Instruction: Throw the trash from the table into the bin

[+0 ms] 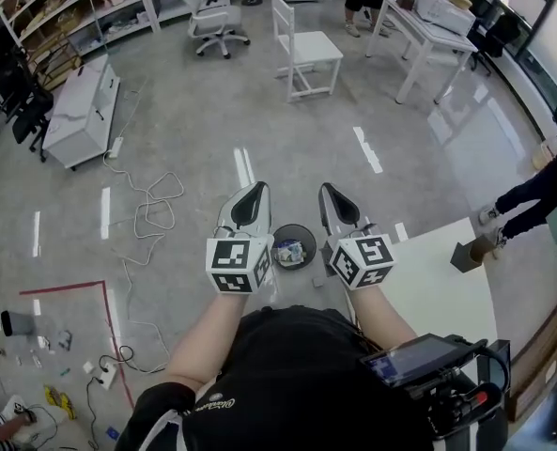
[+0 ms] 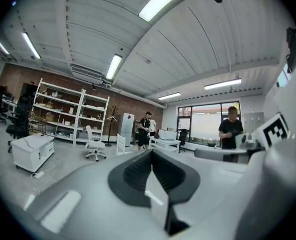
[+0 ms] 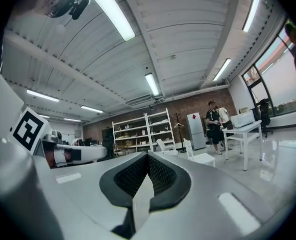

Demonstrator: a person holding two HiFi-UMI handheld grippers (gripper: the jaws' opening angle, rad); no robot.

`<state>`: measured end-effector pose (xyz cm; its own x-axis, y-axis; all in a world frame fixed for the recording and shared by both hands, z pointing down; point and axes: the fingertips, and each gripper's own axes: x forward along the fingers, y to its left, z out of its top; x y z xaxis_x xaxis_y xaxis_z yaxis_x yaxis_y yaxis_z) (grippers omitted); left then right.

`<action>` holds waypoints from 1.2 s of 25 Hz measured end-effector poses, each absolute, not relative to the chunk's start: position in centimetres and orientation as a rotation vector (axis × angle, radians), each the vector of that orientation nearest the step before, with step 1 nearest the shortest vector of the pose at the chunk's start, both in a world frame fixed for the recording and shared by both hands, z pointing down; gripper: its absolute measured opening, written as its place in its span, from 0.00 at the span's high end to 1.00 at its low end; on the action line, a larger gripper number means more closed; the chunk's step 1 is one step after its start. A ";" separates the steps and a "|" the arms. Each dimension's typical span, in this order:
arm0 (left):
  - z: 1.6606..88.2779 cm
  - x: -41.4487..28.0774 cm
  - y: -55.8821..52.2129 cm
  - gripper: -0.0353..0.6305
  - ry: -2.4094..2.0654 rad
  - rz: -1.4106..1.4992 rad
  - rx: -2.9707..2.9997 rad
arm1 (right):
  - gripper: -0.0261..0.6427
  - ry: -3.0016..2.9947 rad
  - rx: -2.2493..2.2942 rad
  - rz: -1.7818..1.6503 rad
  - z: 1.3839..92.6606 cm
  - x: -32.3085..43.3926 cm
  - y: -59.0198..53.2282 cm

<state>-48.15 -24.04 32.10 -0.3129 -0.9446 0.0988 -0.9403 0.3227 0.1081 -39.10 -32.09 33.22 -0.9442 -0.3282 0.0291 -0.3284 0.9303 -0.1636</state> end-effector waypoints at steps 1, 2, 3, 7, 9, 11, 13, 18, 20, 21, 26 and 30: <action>31.9 -48.0 -24.1 0.93 -2.436 -0.047 1.751 | 0.96 -3.089 0.518 0.254 32.9 -39.1 -32.0; 31.8 -47.9 -24.1 0.93 -2.436 -0.048 1.753 | 0.96 -3.092 0.511 0.247 32.7 -39.0 -31.9; 31.7 -47.8 -24.1 0.93 -2.437 -0.048 1.755 | 0.96 -3.095 0.506 0.242 32.5 -38.9 -31.8; 31.2 -47.7 -24.1 0.93 -2.442 -0.051 1.759 | 0.96 -3.098 0.492 0.235 32.1 -38.8 -31.6; 31.1 -47.5 -24.2 0.93 -2.440 -0.048 1.761 | 0.96 -3.093 0.487 0.229 32.1 -38.7 -31.5; 31.2 -47.3 -24.3 0.93 -2.436 -0.045 1.762 | 0.96 -3.088 0.483 0.223 32.1 -38.7 -31.5; 31.5 -47.2 -24.4 0.93 -2.432 -0.036 1.762 | 0.96 -3.085 0.480 0.218 32.2 -38.6 -31.4; 32.2 -47.2 -24.1 0.93 -2.420 -0.028 1.756 | 0.96 -3.076 0.464 0.219 32.6 -38.8 -30.8; 32.1 -47.4 -24.0 0.93 -2.419 -0.029 1.755 | 0.96 -3.075 0.457 0.218 32.6 -39.1 -30.6; 32.1 -47.4 -23.9 0.93 -2.420 -0.029 1.754 | 0.96 -3.075 0.453 0.217 32.6 -39.1 -30.5; 32.3 -47.3 -23.9 0.93 -2.424 -0.018 1.748 | 0.96 -3.077 0.439 0.212 32.7 -39.2 -30.4; 32.3 -47.4 -23.7 0.93 -2.423 -0.024 1.740 | 0.96 -3.078 0.437 0.210 32.5 -39.2 -30.3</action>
<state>-47.38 -23.70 32.31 -0.3113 -0.9429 0.1190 -0.9403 0.3237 0.1050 -39.20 -30.28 32.49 -0.9603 -0.2754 0.0441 -0.2788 0.9516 -0.1295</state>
